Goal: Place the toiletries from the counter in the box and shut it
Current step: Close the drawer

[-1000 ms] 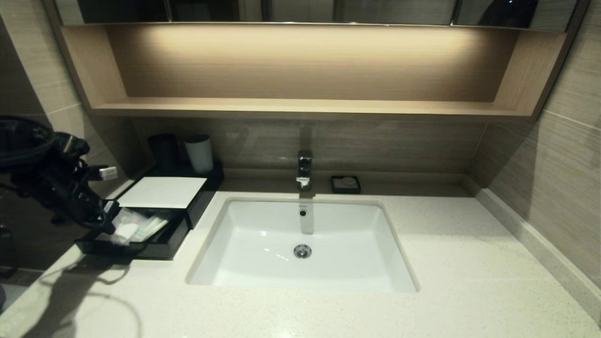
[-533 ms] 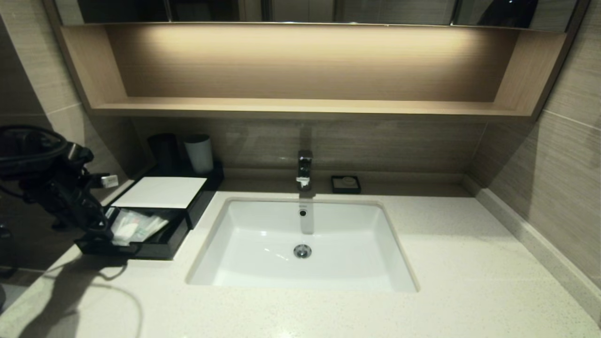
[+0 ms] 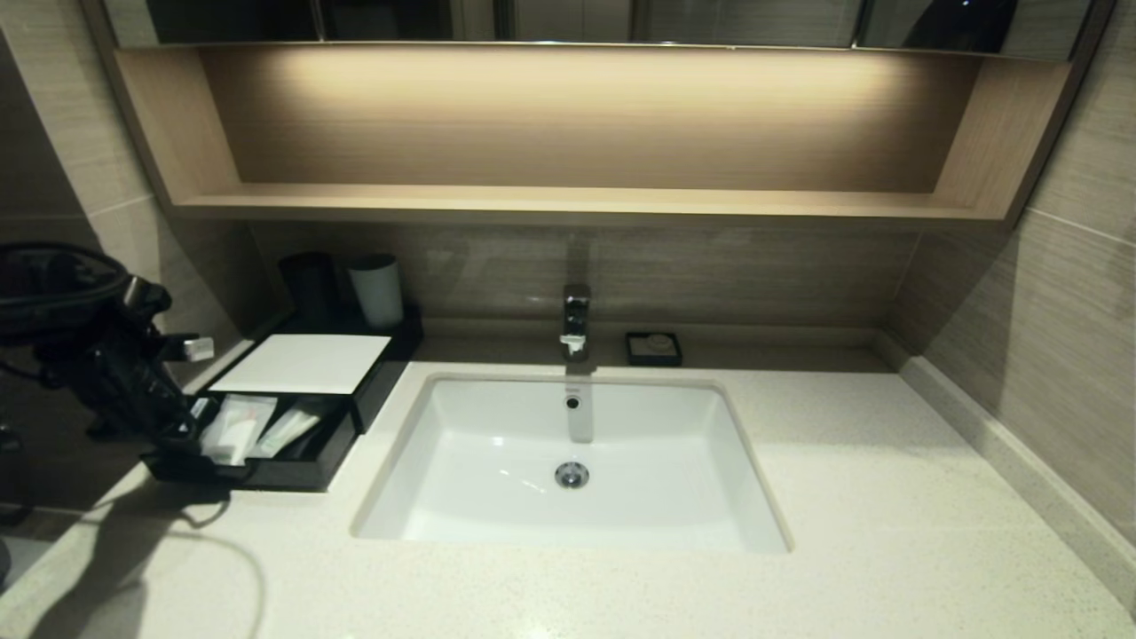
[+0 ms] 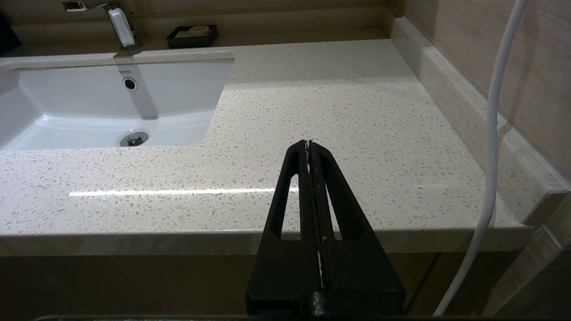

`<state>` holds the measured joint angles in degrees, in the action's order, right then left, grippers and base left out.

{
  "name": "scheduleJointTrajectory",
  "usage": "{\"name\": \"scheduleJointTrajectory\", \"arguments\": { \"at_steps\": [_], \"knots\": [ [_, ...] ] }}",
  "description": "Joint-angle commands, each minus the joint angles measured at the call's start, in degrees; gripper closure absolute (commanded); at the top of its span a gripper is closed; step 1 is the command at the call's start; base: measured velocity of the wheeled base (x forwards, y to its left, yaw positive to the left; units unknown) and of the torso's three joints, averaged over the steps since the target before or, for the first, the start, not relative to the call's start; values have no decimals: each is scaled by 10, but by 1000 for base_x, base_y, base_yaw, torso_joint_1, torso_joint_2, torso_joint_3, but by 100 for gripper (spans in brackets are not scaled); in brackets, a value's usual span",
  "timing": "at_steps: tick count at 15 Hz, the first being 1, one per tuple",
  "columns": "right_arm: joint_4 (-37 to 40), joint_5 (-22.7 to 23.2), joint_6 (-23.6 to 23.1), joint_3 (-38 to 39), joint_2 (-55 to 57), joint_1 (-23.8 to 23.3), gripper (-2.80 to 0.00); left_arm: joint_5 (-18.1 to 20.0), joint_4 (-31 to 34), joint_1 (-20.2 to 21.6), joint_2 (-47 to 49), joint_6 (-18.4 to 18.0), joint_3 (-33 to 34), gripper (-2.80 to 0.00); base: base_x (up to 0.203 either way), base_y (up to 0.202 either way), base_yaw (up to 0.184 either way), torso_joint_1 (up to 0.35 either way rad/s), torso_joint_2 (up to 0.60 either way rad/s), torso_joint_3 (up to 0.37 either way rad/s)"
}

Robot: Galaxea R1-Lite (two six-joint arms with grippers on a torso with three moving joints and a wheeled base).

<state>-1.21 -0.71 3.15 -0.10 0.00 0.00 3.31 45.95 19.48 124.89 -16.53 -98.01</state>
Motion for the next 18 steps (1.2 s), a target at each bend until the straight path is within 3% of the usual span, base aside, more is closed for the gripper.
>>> {"name": "scheduleJointTrajectory", "arguments": {
  "at_steps": [1,3,6,18],
  "knots": [
    [0,0,0,0,0,0,0,10,7,-1,-32,3,6,0,0,0,0,0,0,0],
    [0,0,0,0,0,1,0,41,8,-8,-61,4,17,0,0,0,0,0,0,0],
    [0,0,0,0,0,0,0,53,1,-23,-64,10,12,0,0,0,0,0,0,0],
    [0,0,0,0,0,0,0,38,-32,-34,-8,19,-17,0,0,0,0,0,0,0]
  ]
}}
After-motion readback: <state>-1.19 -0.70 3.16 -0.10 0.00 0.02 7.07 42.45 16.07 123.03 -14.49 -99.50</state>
